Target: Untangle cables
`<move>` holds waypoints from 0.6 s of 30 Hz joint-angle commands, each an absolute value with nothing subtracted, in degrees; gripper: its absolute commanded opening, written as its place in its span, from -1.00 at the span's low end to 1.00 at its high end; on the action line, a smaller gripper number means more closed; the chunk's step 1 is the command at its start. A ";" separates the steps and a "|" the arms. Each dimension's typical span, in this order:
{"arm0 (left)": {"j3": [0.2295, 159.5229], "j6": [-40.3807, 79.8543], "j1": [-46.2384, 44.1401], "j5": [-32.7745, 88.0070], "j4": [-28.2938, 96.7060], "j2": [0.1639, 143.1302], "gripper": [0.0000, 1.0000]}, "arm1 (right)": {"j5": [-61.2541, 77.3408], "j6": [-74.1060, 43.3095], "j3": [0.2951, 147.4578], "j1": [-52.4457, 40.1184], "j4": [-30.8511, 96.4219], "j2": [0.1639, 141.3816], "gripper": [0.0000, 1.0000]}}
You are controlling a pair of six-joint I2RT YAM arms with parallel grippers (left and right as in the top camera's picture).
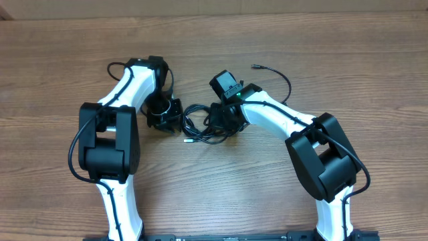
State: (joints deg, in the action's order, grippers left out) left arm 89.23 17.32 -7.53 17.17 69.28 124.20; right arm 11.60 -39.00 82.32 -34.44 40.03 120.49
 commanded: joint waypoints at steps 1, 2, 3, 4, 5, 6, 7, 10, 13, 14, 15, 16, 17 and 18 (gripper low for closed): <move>91.74 18.15 -5.82 18.46 73.08 124.40 -0.86 | 8.36 -39.40 80.71 -34.44 39.90 120.99 -0.93; 93.21 18.02 -5.26 18.15 75.18 124.40 -0.89 | 8.34 -39.40 80.71 -34.44 39.90 120.99 -0.92; 94.85 18.02 -4.69 17.65 77.30 124.40 -0.90 | 8.34 -39.40 80.71 -34.44 39.88 120.99 -0.92; 96.60 18.02 -4.21 17.37 79.42 124.38 -0.90 | 8.34 -39.40 80.71 -34.44 39.86 120.99 -0.92; 98.37 18.00 -3.79 17.34 81.32 124.38 -0.88 | 8.34 -39.40 80.71 -34.44 39.77 120.99 -0.92; 99.90 18.00 -3.51 17.39 82.76 124.38 -0.83 | 8.34 -39.40 80.71 -34.44 39.68 120.99 -0.93; 101.23 18.02 -3.33 17.41 83.79 124.38 -0.71 | 8.34 -39.40 80.71 -34.44 39.55 120.99 -0.92; 102.24 19.33 -3.53 18.00 83.00 124.38 -0.21 | 8.36 -39.20 80.71 -34.44 39.40 120.99 -0.92; 100.92 23.24 -4.80 17.37 80.07 124.40 -0.39 | 8.36 -39.16 80.71 -34.44 39.46 120.99 -0.92; 100.18 25.04 -5.41 17.32 78.83 124.40 -0.47 | 8.38 -38.96 80.71 -34.44 39.46 120.99 -0.92; 99.39 26.85 -5.91 17.34 77.71 124.40 -0.53 | 8.38 -38.98 80.71 -34.44 39.48 120.99 -0.92; 98.21 28.97 -6.59 17.30 76.12 124.40 -0.55 | 8.38 -38.98 80.71 -34.44 39.51 120.99 -0.92; 97.01 30.50 -7.27 17.30 74.52 124.40 -0.56 | 8.38 -38.96 80.71 -34.44 39.53 120.99 -0.92; 95.81 31.68 -7.94 17.28 72.77 124.40 -0.55 | 8.38 -38.98 80.71 -34.44 39.57 120.99 -0.92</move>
State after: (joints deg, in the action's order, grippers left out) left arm 99.26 24.88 -5.67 17.37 74.96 124.20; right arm 11.55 -38.96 82.15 -34.50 39.70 120.49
